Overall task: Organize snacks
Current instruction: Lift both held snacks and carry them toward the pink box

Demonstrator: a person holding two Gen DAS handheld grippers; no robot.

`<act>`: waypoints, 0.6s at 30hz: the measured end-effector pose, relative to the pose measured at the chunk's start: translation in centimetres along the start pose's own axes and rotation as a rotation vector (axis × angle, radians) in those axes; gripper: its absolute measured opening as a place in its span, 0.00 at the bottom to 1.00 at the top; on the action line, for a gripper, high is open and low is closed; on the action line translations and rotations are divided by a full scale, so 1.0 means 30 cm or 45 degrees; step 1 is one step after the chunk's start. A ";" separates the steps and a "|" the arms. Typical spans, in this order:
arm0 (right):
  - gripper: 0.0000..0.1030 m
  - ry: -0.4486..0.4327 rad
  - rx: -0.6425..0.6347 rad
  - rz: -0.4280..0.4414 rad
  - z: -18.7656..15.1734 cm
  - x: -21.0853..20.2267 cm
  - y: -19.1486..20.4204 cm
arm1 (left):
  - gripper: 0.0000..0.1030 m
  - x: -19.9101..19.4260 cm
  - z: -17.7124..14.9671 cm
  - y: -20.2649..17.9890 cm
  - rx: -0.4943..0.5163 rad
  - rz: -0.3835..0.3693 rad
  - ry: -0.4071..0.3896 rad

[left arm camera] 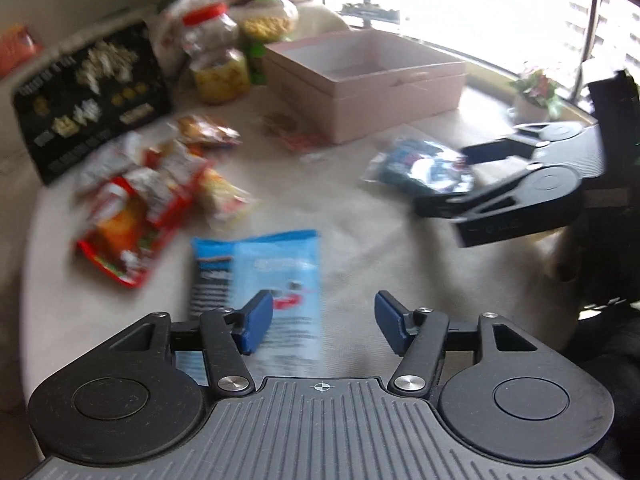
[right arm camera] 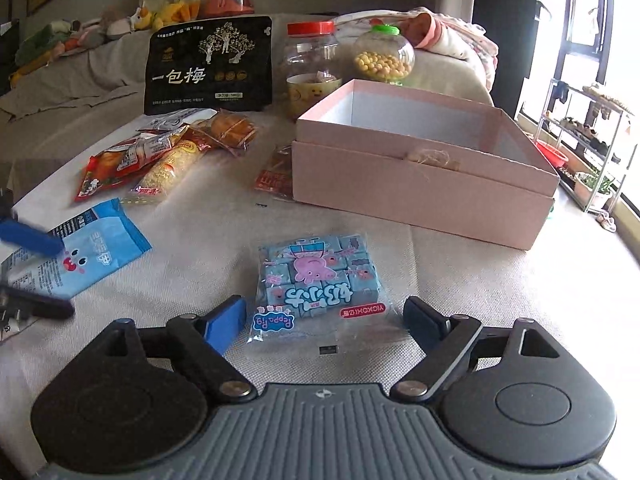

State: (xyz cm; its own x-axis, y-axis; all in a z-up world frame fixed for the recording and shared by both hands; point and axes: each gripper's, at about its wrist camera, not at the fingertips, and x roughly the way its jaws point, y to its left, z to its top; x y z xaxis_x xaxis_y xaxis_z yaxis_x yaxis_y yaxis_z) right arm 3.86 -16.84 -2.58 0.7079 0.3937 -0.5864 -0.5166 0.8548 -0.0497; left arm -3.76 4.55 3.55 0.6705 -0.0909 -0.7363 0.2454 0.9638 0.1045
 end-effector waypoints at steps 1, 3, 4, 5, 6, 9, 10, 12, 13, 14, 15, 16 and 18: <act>0.86 0.002 -0.001 0.003 0.000 0.001 0.000 | 0.60 0.002 -0.003 0.005 0.022 0.069 0.008; 0.87 0.007 -0.001 0.012 0.001 0.003 -0.002 | 0.60 0.015 -0.011 0.028 0.009 0.102 0.046; 0.88 0.007 -0.001 0.014 0.001 0.003 -0.003 | 0.64 0.014 -0.012 0.036 -0.010 0.078 0.041; 0.88 0.009 -0.002 0.017 0.001 0.003 -0.003 | 0.66 0.012 -0.013 0.035 -0.012 0.058 0.041; 0.89 0.011 -0.002 0.021 0.002 0.004 -0.003 | 0.69 0.012 -0.013 0.030 -0.002 0.046 0.044; 0.91 0.016 -0.006 0.029 0.003 0.006 -0.001 | 0.91 0.026 -0.017 -0.001 0.038 -0.010 0.052; 0.92 0.017 -0.007 0.030 0.003 0.006 0.000 | 0.96 0.033 -0.019 -0.007 0.041 -0.027 0.049; 0.93 0.022 -0.006 0.039 0.003 0.007 -0.001 | 0.96 0.036 -0.024 -0.006 0.035 -0.024 0.034; 0.94 0.024 -0.005 0.045 0.004 0.008 -0.002 | 0.96 0.026 -0.025 -0.001 0.014 -0.034 0.022; 0.95 0.029 -0.003 0.053 0.004 0.010 -0.004 | 0.96 0.018 -0.025 0.013 -0.022 -0.050 0.013; 0.98 0.035 -0.004 0.061 0.005 0.012 -0.005 | 0.95 0.012 -0.025 0.030 -0.059 -0.058 0.009; 1.00 0.044 -0.005 0.071 0.007 0.016 -0.006 | 0.95 0.004 -0.027 0.042 -0.083 -0.044 0.004; 1.00 0.058 -0.007 0.080 0.010 0.020 -0.006 | 0.95 -0.002 -0.030 0.067 -0.110 0.011 0.001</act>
State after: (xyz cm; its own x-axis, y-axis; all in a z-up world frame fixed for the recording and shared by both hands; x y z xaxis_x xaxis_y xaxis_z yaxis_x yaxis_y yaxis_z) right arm 4.51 -16.67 -2.69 0.6516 0.4305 -0.6246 -0.5620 0.8270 -0.0163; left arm -3.95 6.71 3.19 0.6717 -0.0822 -0.7362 0.1784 0.9825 0.0530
